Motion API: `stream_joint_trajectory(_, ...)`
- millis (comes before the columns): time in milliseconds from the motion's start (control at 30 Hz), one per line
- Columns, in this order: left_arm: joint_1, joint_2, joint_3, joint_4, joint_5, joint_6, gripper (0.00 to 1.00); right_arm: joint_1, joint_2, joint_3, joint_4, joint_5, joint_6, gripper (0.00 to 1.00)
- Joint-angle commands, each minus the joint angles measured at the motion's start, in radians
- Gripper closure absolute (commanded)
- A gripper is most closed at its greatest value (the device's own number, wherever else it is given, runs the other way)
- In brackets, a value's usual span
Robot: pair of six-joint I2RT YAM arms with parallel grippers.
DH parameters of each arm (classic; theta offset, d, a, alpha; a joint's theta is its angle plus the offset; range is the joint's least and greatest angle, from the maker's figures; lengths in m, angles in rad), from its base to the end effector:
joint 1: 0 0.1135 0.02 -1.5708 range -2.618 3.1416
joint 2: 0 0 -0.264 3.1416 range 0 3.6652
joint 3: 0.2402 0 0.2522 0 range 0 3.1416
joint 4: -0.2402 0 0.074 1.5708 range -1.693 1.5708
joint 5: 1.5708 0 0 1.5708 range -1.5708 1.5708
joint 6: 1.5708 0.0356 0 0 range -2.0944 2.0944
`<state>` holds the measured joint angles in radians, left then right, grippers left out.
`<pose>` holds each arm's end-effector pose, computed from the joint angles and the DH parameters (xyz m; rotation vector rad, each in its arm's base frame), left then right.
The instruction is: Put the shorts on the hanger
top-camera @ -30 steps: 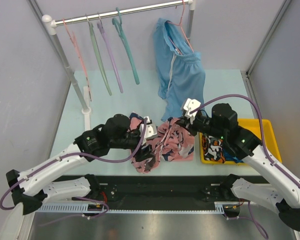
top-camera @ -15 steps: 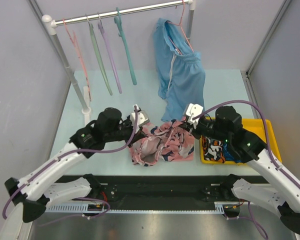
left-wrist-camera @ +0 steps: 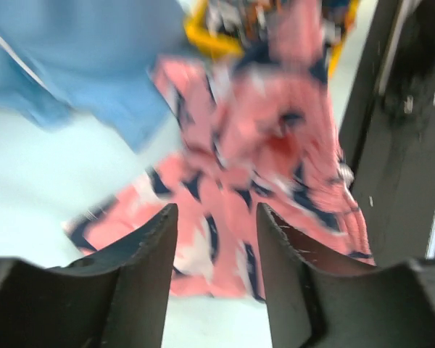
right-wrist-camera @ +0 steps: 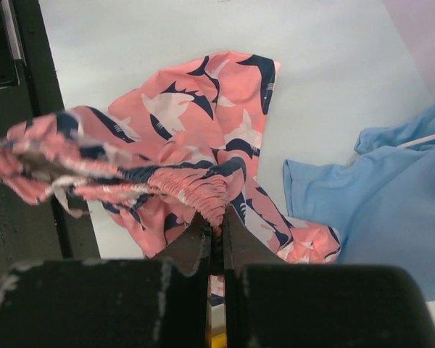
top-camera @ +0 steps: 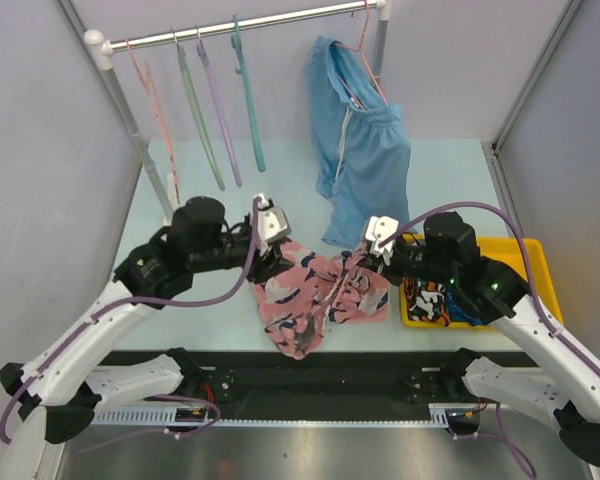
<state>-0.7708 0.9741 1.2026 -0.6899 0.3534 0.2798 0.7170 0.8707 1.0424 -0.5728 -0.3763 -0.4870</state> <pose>0.1297 -0.1432 0.3980 1.2265 1.6629 -0.6650 0.1268 0.1279 0.3746 -1.3156 1.4778 0.5204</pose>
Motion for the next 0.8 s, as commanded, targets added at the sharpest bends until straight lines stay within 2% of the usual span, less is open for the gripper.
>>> stream_joint_trajectory(0, 0.008, 0.063, 0.292, 0.021, -0.03, 0.002, 0.37, 0.001, 0.017, 0.057, 0.025, 0.016, 0.039, 1.0)
stream_joint_trajectory(67, 0.007, 0.095, 0.383, 0.023, -0.062, -0.019, 0.29, -0.001, 0.024, 0.057, 0.031, 0.02, 0.05, 1.0)
stream_joint_trajectory(167, 0.007, 0.135, 0.485, 0.065, -0.153, -0.05, 0.25, -0.001, 0.028, 0.057, 0.048, 0.046, 0.071, 1.0)
stream_joint_trajectory(300, 0.027, 0.221, 0.612, 0.081, -0.394, -0.155, 0.28, -0.004, 0.036, 0.064, 0.076, 0.094, 0.097, 1.0)
stream_joint_trajectory(433, 0.08, 0.316, 0.704, 0.098, -0.49, -0.274, 0.26, -0.013, 0.042, 0.065, 0.08, 0.088, 0.094, 1.0)
stream_joint_trajectory(500, 0.08, 0.348, 0.747, 0.121, -0.612, -0.361, 0.25, -0.011, 0.044, 0.065, 0.079, 0.085, 0.093, 1.0)
stream_joint_trajectory(633, 0.084, 0.437, 0.834, 0.128, -0.741, -0.396, 0.28, -0.014, 0.036, 0.064, 0.08, 0.086, 0.09, 1.0)
stream_joint_trajectory(767, 0.099, 0.505, 0.888, 0.159, -0.81, -0.369, 0.31, -0.019, 0.027, 0.057, 0.079, 0.088, 0.088, 1.0)
